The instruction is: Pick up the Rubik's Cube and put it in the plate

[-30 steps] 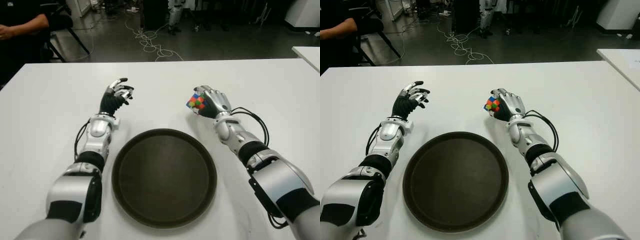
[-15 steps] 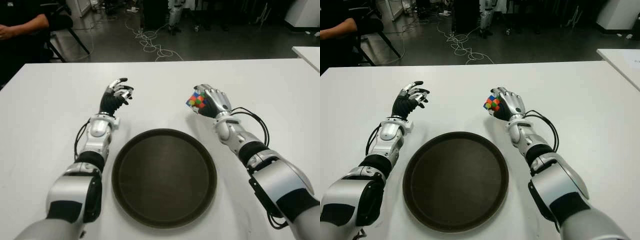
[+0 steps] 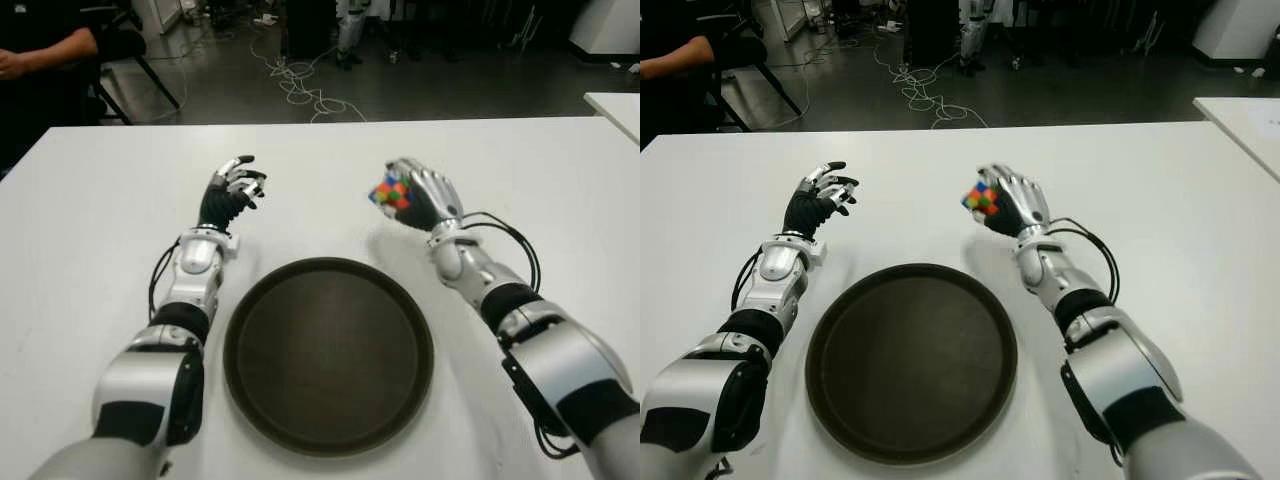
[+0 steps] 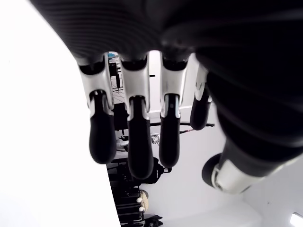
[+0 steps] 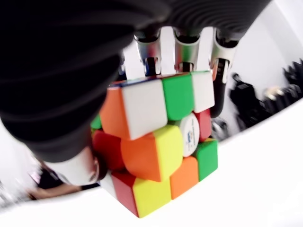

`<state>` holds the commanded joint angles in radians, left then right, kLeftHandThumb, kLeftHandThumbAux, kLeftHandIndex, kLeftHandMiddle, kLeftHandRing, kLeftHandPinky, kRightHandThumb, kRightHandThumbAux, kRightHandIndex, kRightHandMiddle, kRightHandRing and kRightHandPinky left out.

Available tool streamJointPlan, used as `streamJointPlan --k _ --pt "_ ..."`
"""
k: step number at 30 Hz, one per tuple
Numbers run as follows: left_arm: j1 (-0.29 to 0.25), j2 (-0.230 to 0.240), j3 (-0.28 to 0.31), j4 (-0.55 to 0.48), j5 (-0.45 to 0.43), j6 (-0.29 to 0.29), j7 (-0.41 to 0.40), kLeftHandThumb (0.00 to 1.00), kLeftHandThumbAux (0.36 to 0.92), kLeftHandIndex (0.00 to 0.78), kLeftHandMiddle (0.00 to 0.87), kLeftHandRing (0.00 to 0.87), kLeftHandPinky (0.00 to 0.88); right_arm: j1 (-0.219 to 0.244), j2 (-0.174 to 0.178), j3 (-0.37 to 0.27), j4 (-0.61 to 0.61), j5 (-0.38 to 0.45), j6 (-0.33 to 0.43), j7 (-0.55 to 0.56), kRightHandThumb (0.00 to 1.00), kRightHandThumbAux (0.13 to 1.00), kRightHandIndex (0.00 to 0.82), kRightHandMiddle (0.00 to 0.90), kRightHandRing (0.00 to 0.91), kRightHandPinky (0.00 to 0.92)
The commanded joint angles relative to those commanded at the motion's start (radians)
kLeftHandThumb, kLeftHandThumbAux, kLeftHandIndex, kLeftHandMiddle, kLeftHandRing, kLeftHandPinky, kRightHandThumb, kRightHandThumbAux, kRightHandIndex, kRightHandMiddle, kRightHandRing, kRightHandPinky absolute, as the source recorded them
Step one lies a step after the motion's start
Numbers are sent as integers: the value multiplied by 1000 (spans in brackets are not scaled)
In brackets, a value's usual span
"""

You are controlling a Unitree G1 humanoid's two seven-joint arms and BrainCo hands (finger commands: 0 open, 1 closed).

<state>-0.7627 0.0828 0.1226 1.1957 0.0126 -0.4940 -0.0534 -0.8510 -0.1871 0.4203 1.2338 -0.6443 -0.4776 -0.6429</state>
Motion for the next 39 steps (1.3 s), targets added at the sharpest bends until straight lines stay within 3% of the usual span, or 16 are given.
streamJointPlan --k 6,12,16,21,34,39 --pt "0 0 1 0 -2 -2 -5 332 692 224 393 494 566 17 -14 11 -48 -19 -108 -92 697 735 416 566 619 661" --pt "1 2 1 -1 0 -1 -3 315 693 217 382 487 560 21 -25 18 -61 -30 -157 -128 696 735 418 597 645 685" --pt "-2 7 0 5 3 8 0 308 684 208 375 479 553 50 -49 20 -174 -47 -205 -156 696 734 419 610 649 690" --pt "-3 4 6 7 -4 8 -4 337 682 215 390 487 569 95 -63 10 -278 -47 -213 -140 696 735 420 605 636 672" --pt "-1 2 14 3 -10 4 -10 332 705 225 396 492 561 217 -61 -25 -550 26 -230 52 695 735 420 588 617 639" --pt "-1 3 10 1 -4 7 0 321 696 219 394 487 554 299 -76 33 -637 99 -323 270 696 735 421 603 632 664"
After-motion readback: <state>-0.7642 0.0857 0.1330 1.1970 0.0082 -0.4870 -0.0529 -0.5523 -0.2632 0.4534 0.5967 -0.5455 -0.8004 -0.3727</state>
